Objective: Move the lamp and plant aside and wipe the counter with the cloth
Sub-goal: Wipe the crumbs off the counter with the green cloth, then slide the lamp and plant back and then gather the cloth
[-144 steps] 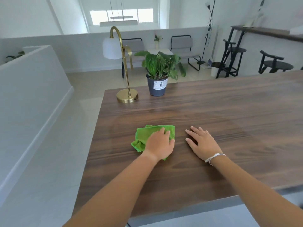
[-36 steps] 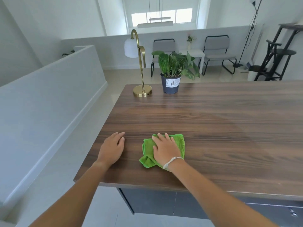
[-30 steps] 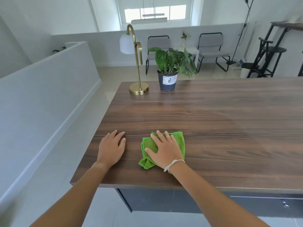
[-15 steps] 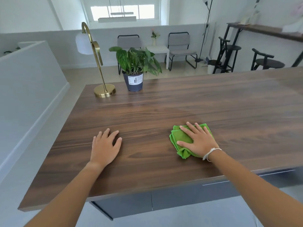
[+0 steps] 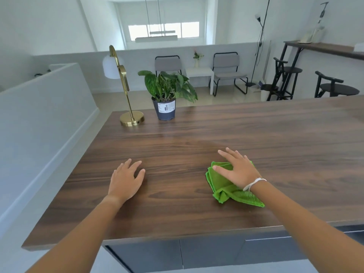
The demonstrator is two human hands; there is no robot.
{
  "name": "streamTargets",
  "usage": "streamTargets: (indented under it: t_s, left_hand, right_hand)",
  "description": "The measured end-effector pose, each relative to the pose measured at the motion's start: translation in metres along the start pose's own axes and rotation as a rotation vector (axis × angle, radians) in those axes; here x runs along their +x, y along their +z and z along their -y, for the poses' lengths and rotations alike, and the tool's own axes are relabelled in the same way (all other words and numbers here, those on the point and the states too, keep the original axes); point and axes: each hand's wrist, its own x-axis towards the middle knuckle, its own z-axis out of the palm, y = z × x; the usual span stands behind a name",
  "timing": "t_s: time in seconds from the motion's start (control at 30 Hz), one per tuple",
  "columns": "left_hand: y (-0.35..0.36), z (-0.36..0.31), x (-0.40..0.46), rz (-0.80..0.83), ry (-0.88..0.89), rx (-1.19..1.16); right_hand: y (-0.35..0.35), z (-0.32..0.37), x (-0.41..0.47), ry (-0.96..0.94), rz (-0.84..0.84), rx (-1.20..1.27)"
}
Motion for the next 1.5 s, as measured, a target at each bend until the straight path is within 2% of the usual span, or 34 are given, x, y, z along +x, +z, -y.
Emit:
streamTargets:
  t_s: [0.27,0.53,0.83,1.07,1.2,1.5]
  left_hand:
    - [-0.027,0.0,0.005,-0.042,-0.023,-0.109]
    - [-0.05,0.033,0.061,-0.078,-0.047,-0.195]
    - [-0.055,0.055,0.168,-0.065,0.038,-0.42]
    - [-0.058,0.055,0.247,0.007,0.007,-0.753]
    - [-0.054,0.044,0.276,-0.011,-0.008,-0.899]
    - [-0.034,0.03,0.309,-0.205,-0.014,-1.039]
  right_hand:
    - [-0.012,0.049,0.045,-0.099,-0.002,0.088]
    - [0.01,0.107,0.104,-0.111,0.014,0.173]
    - [0.042,0.138,0.193,0.036,-0.045,0.374]
    - [0.07,0.152,0.259,0.157,-0.155,0.532]
    - [0.082,0.149,0.285,0.187,-0.19,0.604]
    - [0.097,0.143,0.319,-0.034,-0.375,0.686]
